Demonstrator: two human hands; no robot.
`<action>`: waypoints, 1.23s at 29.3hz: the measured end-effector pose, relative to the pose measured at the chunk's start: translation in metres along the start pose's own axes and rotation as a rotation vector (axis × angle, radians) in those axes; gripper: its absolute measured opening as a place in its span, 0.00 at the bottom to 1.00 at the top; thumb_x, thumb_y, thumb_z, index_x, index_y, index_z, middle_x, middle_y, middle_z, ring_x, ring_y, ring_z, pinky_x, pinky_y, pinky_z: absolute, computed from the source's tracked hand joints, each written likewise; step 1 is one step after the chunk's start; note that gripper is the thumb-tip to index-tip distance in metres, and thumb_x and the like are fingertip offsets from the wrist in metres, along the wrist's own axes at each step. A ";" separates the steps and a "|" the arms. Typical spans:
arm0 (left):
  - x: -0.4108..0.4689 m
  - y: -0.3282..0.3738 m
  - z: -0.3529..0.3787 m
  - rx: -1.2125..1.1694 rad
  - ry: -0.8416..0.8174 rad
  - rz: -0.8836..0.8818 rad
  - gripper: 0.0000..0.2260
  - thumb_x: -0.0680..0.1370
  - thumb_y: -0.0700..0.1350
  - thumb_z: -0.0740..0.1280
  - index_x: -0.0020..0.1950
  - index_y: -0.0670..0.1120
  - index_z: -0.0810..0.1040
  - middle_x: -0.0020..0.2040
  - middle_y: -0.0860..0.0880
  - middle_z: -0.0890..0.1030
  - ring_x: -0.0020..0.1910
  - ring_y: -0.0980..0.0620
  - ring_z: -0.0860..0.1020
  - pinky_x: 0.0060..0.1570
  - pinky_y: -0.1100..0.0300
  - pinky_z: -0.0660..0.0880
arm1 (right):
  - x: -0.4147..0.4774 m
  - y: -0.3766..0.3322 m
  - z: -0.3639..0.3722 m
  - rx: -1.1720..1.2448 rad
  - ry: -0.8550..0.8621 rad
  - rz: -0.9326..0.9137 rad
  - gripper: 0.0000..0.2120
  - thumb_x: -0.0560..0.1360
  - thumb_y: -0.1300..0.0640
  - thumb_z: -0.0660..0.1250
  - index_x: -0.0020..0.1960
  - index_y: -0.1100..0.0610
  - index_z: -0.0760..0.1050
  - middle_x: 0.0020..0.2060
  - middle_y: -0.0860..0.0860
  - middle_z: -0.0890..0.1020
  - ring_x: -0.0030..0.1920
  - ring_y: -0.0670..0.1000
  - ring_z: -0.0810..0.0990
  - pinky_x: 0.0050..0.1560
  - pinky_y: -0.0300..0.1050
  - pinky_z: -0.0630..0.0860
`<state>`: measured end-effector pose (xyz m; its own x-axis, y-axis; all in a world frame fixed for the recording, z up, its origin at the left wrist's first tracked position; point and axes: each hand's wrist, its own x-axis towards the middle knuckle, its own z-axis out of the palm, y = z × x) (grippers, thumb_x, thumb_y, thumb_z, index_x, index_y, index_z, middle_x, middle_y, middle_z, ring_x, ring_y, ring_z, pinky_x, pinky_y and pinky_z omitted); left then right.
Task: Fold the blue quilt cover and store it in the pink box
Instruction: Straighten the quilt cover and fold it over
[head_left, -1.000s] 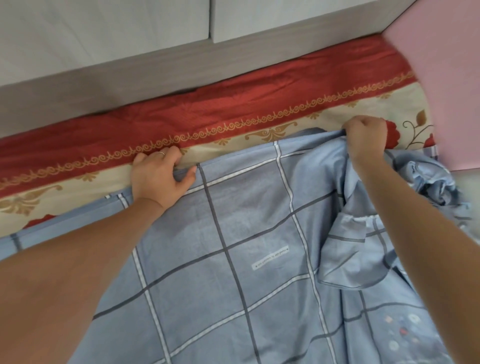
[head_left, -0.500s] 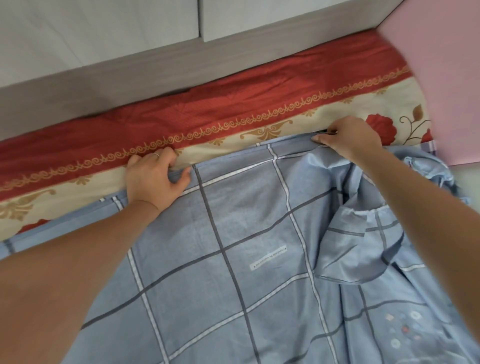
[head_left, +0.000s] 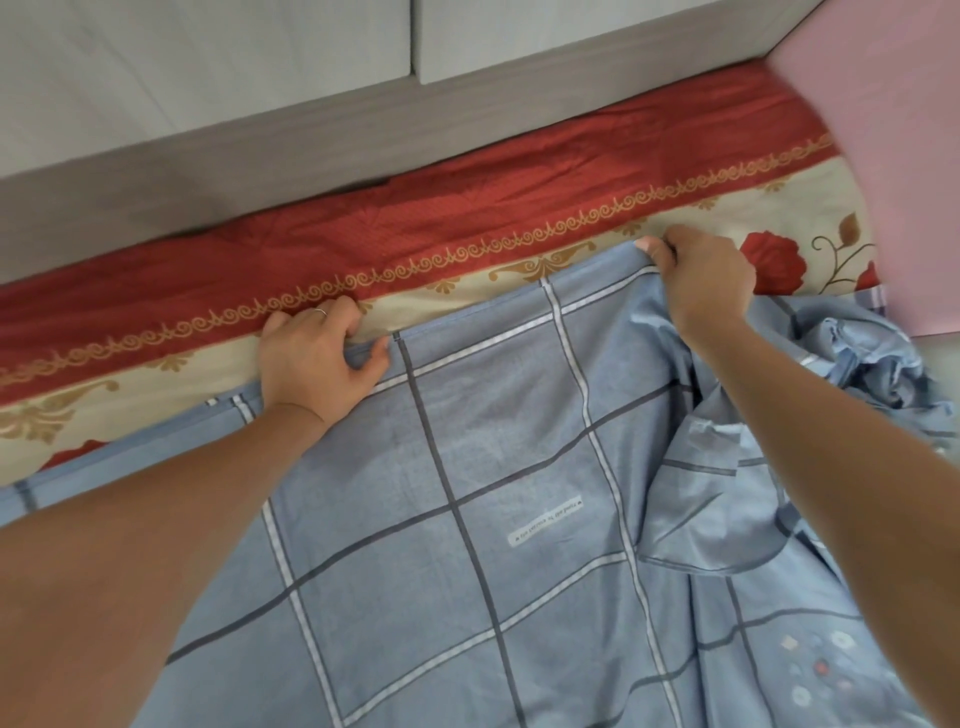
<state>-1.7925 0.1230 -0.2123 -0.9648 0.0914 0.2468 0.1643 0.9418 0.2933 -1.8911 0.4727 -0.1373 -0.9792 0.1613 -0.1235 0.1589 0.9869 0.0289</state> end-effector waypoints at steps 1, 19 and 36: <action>0.000 0.000 0.000 0.002 0.001 0.000 0.13 0.72 0.54 0.63 0.37 0.46 0.68 0.27 0.50 0.70 0.27 0.46 0.72 0.36 0.54 0.63 | 0.002 -0.001 0.002 0.003 -0.023 -0.006 0.21 0.81 0.43 0.55 0.48 0.60 0.76 0.42 0.60 0.80 0.45 0.62 0.77 0.38 0.47 0.64; 0.001 0.000 -0.001 -0.020 0.003 0.005 0.13 0.72 0.54 0.64 0.37 0.46 0.67 0.27 0.50 0.69 0.27 0.46 0.71 0.35 0.54 0.64 | 0.005 -0.017 -0.006 0.039 -0.045 0.096 0.16 0.76 0.53 0.67 0.60 0.57 0.69 0.58 0.57 0.75 0.60 0.59 0.73 0.55 0.51 0.69; 0.000 -0.002 -0.003 0.030 -0.080 -0.018 0.13 0.73 0.54 0.64 0.39 0.45 0.69 0.28 0.48 0.70 0.27 0.45 0.70 0.36 0.54 0.63 | -0.243 -0.085 0.033 0.228 -0.163 0.355 0.31 0.79 0.46 0.56 0.77 0.59 0.53 0.75 0.61 0.57 0.74 0.63 0.56 0.72 0.62 0.50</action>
<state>-1.7921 0.1201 -0.2103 -0.9809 0.0992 0.1671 0.1422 0.9525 0.2692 -1.6628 0.3503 -0.1423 -0.8294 0.4712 -0.3001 0.5227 0.8441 -0.1193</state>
